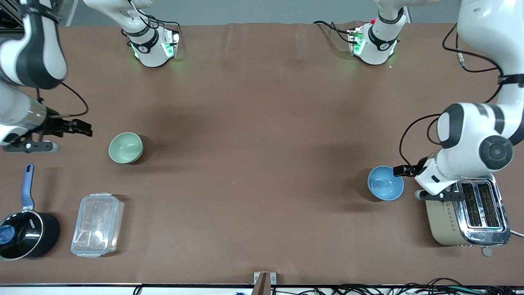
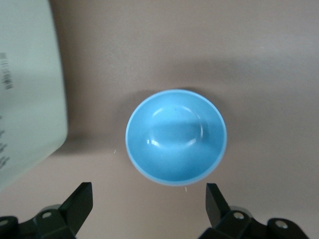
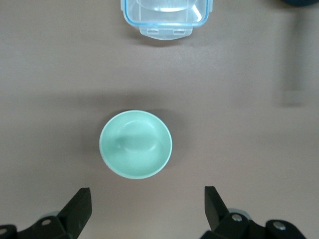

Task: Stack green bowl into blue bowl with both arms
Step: 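Reach the right gripper to the green bowl while the left gripper reaches the blue bowl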

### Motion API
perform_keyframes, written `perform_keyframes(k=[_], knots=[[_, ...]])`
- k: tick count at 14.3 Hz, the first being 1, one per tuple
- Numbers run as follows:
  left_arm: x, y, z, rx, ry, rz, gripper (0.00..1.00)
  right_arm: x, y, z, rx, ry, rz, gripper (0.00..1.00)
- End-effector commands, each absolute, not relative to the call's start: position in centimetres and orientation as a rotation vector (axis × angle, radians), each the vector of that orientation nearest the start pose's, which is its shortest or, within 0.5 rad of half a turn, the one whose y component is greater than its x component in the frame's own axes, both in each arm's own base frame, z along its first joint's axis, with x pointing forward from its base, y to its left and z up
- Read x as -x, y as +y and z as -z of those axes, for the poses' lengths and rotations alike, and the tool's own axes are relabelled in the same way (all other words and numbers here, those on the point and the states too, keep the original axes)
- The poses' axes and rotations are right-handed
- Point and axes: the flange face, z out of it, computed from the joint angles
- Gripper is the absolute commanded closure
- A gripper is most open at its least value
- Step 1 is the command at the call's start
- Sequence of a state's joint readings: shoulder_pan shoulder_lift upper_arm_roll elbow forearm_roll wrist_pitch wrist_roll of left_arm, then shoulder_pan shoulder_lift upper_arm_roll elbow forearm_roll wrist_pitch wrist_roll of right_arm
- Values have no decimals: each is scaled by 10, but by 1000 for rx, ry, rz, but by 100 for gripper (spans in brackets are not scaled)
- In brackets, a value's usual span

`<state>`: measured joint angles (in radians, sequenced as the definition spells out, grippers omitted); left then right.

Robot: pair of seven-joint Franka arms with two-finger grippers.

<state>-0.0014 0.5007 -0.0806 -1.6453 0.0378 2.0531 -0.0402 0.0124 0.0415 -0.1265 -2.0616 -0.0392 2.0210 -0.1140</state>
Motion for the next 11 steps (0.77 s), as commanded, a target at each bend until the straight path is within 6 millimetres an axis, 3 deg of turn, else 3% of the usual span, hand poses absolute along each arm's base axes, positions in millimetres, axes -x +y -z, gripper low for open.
perform_keyframes(k=[1,4,5,8,9,10,11], knots=[[-677,-27,-276,3099,72,-105,0,-501,-68,-348,3178,-42,18,0],[-675,-15,-229,3082,39,-102,2,-487,-71,-264,3193,-38,152,0],[-672,-14,-219,3083,31,-118,13,-485,-72,-246,3196,-40,174,0],[-669,-24,-207,3083,-8,-144,66,-481,-74,-217,3203,-40,184,2],[-669,-28,-204,3080,-75,-151,88,-480,-74,-207,3206,-43,191,6],[-670,-35,-206,3081,-82,-143,99,-475,-73,-198,3207,-49,181,10],[-671,-38,-210,3084,-75,-131,100,-472,-72,-192,3207,-51,193,14]])
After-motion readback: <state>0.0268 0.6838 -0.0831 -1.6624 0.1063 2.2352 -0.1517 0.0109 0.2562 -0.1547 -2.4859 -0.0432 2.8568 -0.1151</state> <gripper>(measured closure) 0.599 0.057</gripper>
